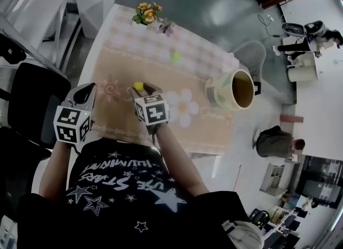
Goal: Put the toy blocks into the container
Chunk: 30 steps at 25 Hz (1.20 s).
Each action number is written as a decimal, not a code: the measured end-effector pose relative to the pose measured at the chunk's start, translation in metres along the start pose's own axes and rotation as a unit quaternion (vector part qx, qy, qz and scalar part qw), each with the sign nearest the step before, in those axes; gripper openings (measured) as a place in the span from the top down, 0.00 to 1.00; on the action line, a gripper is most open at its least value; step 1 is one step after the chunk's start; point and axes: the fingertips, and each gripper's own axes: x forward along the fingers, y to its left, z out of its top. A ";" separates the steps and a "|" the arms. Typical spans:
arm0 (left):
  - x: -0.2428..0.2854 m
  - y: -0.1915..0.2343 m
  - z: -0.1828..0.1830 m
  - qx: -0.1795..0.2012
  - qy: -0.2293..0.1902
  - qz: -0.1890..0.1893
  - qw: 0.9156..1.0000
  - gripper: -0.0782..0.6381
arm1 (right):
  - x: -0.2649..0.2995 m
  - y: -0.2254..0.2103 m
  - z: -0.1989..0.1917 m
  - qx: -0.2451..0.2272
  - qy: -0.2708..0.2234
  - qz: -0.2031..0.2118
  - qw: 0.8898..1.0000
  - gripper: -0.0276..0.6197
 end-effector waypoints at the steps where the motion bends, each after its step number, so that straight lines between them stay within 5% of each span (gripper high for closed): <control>1: 0.000 -0.002 0.002 -0.001 -0.001 0.001 1.000 0.88 | -0.005 -0.002 0.003 0.001 -0.007 0.000 1.000 0.68; 18: 0.017 -0.062 0.038 0.016 -0.033 -0.009 0.999 0.88 | -0.117 -0.063 0.057 0.009 -0.138 -0.038 0.990 0.68; 30: 0.044 -0.132 0.067 0.042 -0.050 -0.036 0.997 0.88 | -0.195 -0.140 0.050 0.028 -0.201 -0.093 0.975 0.68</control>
